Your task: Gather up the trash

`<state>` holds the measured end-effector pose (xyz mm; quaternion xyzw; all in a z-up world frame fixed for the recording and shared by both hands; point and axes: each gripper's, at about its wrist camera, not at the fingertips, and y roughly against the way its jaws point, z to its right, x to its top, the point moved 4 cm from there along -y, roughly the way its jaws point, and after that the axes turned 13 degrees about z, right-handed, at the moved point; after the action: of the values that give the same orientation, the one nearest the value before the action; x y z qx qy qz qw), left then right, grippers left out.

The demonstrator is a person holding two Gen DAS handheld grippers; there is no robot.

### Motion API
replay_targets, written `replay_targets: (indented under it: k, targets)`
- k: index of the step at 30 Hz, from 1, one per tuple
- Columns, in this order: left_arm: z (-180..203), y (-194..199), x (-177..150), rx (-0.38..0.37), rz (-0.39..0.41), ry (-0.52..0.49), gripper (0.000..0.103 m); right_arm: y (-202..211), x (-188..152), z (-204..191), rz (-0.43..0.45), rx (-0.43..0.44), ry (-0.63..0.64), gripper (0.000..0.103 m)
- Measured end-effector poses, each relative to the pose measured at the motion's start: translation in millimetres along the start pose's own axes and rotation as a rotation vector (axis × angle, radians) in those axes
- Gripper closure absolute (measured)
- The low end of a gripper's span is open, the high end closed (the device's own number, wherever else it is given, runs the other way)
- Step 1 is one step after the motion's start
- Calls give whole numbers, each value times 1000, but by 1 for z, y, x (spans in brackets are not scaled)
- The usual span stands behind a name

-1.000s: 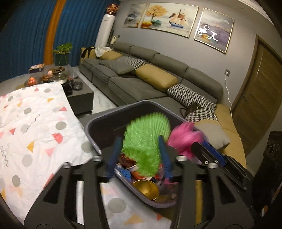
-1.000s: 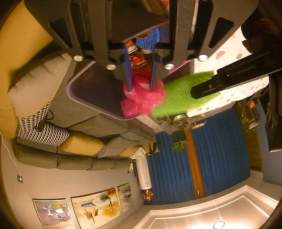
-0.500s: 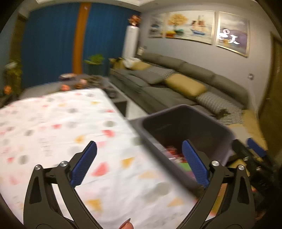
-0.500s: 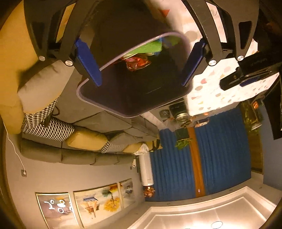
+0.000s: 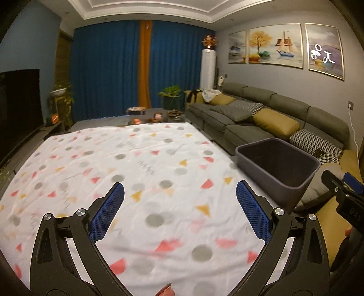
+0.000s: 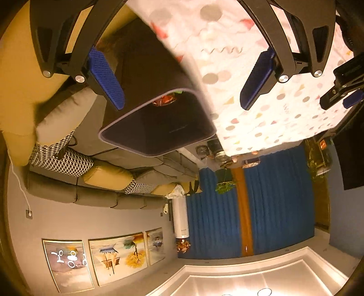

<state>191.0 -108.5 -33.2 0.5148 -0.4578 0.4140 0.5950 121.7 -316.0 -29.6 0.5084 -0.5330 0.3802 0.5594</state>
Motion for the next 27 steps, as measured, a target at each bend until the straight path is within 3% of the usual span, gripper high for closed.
replay_targets:
  k: [12,27]
  targets:
    - [-32,67,-2,26,32,17,6,66,4,-31,51,2,44,6]
    - [-35,93,0,11,58,17,6,95,4,-52,75,15,71,6]
